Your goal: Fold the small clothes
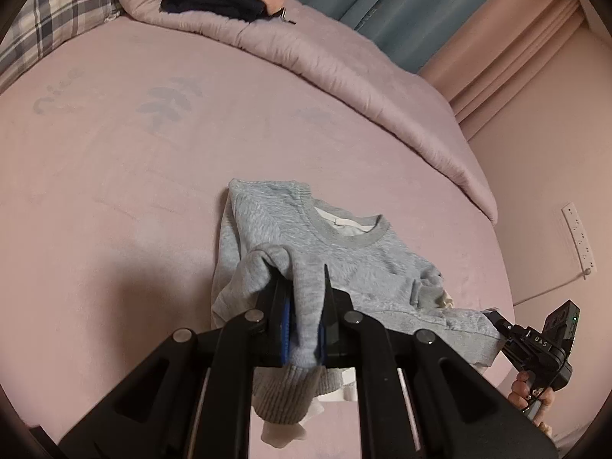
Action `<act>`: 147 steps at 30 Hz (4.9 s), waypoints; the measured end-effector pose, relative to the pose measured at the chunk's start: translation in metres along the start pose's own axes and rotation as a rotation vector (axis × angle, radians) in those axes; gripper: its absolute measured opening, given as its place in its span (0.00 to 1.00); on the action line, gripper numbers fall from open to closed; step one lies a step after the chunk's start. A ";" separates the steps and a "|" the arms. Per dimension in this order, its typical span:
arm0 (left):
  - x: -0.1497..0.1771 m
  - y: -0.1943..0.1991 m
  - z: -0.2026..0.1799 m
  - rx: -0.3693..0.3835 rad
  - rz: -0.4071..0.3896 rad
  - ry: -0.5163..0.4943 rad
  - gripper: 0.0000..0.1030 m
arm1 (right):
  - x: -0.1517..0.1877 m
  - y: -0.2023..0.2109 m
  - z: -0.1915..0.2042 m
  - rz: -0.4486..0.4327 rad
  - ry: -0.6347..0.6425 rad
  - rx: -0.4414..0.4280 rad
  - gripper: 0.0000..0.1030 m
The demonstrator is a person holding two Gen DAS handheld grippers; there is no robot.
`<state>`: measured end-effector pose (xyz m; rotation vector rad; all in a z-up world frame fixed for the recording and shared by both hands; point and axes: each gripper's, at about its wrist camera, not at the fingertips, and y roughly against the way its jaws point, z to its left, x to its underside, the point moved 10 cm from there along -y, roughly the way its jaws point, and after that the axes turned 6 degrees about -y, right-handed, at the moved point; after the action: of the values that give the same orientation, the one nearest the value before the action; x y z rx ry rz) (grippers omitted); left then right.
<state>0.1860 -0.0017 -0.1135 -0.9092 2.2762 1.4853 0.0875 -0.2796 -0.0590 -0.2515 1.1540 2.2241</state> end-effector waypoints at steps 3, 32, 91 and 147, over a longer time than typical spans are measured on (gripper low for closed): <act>-0.006 -0.012 0.003 -0.016 0.010 0.004 0.10 | -0.006 -0.012 -0.006 0.013 -0.015 0.025 0.13; -0.002 -0.073 0.029 -0.128 0.063 0.038 0.15 | -0.015 -0.048 -0.052 0.038 -0.051 0.226 0.13; 0.037 0.109 0.020 -0.030 -0.150 0.021 0.92 | 0.022 -0.004 0.035 -0.125 0.055 0.268 0.65; 0.020 -0.020 -0.001 0.014 0.028 0.050 0.16 | 0.030 -0.006 -0.012 -0.074 0.203 0.317 0.17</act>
<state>0.1837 -0.0146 -0.1383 -0.9240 2.3414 1.4720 0.0660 -0.2732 -0.0830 -0.3864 1.5586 1.9493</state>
